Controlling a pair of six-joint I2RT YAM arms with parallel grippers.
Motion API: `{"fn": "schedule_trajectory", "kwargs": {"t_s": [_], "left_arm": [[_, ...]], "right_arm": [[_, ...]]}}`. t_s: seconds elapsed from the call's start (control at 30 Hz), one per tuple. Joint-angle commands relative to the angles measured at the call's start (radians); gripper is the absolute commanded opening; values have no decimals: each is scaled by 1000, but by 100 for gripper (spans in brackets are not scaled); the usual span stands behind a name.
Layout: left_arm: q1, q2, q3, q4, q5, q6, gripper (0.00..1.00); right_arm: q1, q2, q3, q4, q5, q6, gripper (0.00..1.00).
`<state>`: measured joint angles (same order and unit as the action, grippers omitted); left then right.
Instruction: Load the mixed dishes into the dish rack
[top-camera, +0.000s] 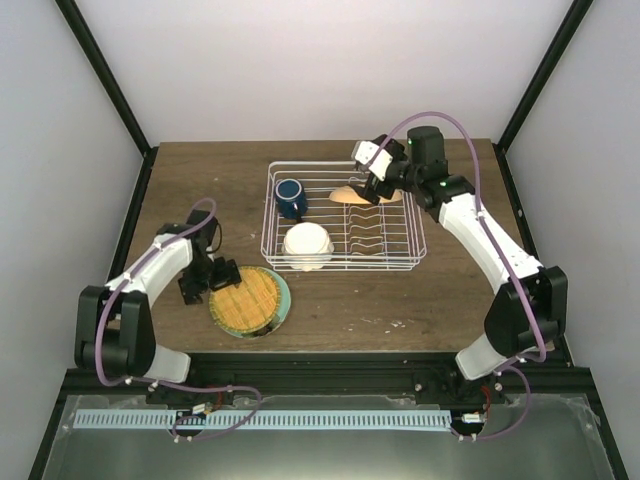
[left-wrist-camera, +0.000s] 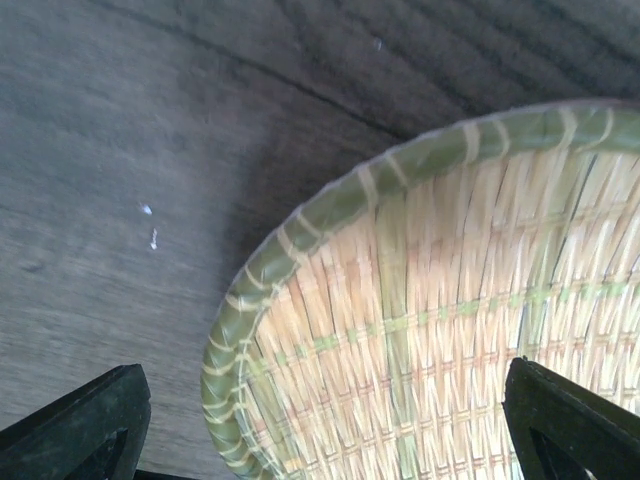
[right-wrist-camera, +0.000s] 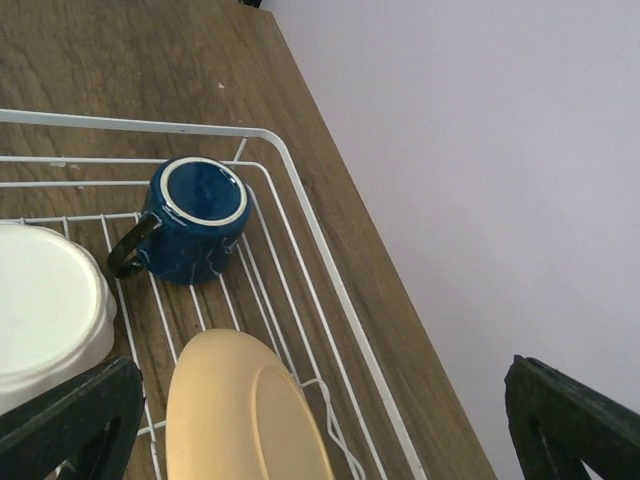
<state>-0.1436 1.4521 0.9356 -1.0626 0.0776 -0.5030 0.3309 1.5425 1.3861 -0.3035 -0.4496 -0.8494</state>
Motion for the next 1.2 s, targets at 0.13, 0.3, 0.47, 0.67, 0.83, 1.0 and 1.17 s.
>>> {"fn": "schedule_trajectory", "kwargs": {"t_s": [0.13,0.3,0.47,0.67,0.83,1.0,1.17], "left_arm": [[6,-151,-170,171,147,-111,93],[6,-216,-270,204,149,-148,89],[6,-278,-321,221,158,-185,87],[6,-329,-353,213,143,-219,78],[6,-358,-373,190,126,-239,61],[6,-360,-376,177,110,-243,54],[6,-361,-374,155,102,-247,42]], "right_arm": [[43,31,48,-1,-17,33,100],[67,32,38,-1,-15,31,100],[77,11,6,11,-16,22,100],[88,-13,-32,21,-14,8,100],[97,-18,-47,26,-6,1,100],[101,-15,-51,27,0,2,100],[109,-15,-60,23,22,-7,100]]}}
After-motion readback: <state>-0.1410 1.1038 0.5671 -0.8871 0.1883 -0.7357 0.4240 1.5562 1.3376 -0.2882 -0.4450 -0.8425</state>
